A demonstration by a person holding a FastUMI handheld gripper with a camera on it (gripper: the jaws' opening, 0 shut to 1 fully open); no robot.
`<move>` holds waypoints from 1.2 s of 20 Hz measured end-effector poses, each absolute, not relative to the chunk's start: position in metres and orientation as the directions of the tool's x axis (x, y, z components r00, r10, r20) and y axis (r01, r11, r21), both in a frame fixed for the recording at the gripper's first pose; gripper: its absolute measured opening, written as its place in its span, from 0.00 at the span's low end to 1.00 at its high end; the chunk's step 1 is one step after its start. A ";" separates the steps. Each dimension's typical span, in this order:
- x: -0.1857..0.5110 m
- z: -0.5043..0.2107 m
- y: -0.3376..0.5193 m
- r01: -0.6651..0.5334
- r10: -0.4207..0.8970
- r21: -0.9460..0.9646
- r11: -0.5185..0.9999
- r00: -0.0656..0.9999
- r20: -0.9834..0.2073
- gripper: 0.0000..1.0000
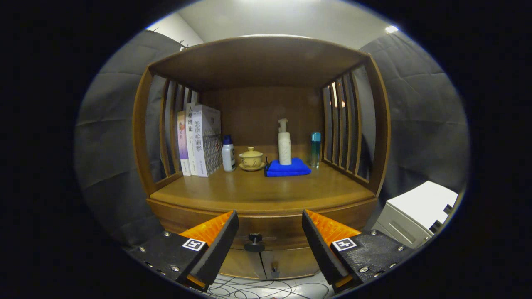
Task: Pull open the drawer, take out the items inside it, and place them on the countertop above the cabinet.
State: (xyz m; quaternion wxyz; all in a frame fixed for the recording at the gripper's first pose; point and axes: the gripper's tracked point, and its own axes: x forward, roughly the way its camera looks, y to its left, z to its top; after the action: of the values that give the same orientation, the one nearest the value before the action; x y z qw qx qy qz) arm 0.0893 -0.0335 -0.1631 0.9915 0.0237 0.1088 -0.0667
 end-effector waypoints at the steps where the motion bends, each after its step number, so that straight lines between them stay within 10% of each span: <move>1: 0.094 -0.167 -0.033 0.143 -0.131 0.035 0.989 0.967 -0.219 0.95; 18: 0.124 -0.264 -0.007 0.120 -0.118 -0.008 0.993 0.956 -0.270 0.94; 24: 0.121 -0.286 0.001 0.101 -0.102 -0.019 0.995 0.951 -0.291 0.74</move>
State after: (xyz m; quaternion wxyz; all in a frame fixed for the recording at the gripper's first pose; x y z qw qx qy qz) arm 0.1211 0.0007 -0.2863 0.9877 -0.0017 0.1475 -0.0511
